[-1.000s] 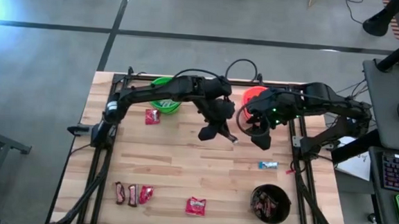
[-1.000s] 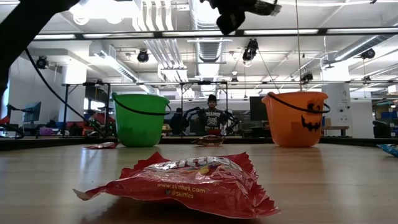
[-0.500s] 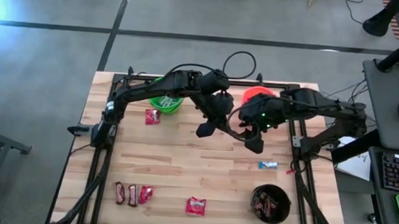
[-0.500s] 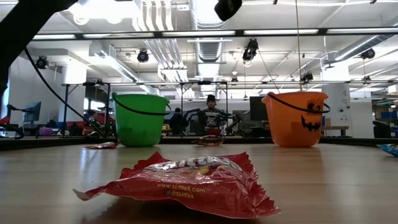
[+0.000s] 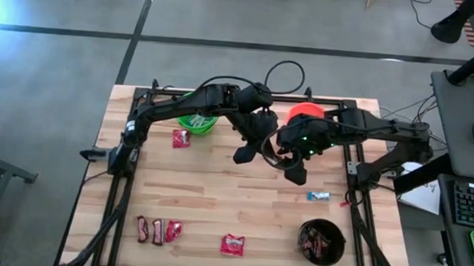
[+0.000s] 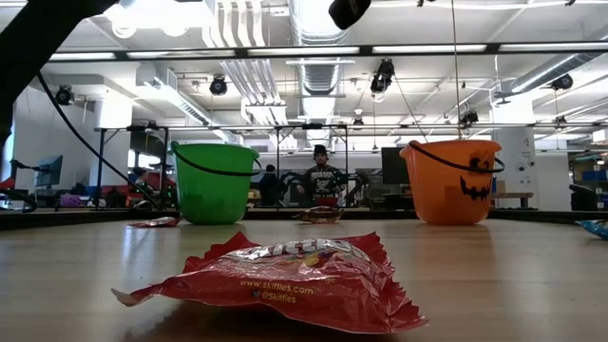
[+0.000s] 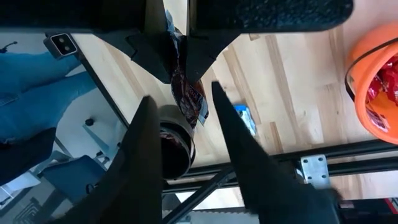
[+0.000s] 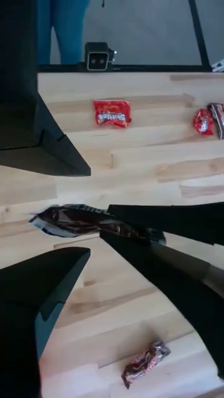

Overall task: Sort candy
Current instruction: Put the brown candy into the black bucket

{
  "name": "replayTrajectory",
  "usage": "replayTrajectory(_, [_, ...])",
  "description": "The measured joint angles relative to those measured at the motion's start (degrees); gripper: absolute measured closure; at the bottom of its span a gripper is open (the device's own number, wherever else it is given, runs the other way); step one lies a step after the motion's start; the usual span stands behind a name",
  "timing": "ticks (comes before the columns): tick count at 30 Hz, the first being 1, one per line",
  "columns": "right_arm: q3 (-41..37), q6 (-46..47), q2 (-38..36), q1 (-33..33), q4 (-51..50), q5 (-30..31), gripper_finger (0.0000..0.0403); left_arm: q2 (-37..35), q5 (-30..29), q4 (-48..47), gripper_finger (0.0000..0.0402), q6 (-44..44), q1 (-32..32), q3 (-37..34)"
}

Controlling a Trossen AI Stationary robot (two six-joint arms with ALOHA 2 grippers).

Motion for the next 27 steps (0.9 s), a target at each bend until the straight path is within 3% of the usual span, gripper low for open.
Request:
replayTrajectory(9, [-0.1, -0.7, 1.5, 0.0, -0.2, 0.0, 0.0241, 0.0, 0.0, -0.2, 0.0396, 0.0, -0.2, 0.0])
replayTrajectory(18, [-0.1, 0.1, 1.1, 0.0, -0.7, 0.1, 0.038, 0.0, 0.1, -0.9, 0.0396, 0.0, -0.2, 0.0])
replayTrajectory(27, [-0.1, 0.8, 1.1, 0.0, -0.8, 0.1, 0.0388, 0.0, 0.1, -0.9, 0.0378, -0.3, -0.2, 0.0])
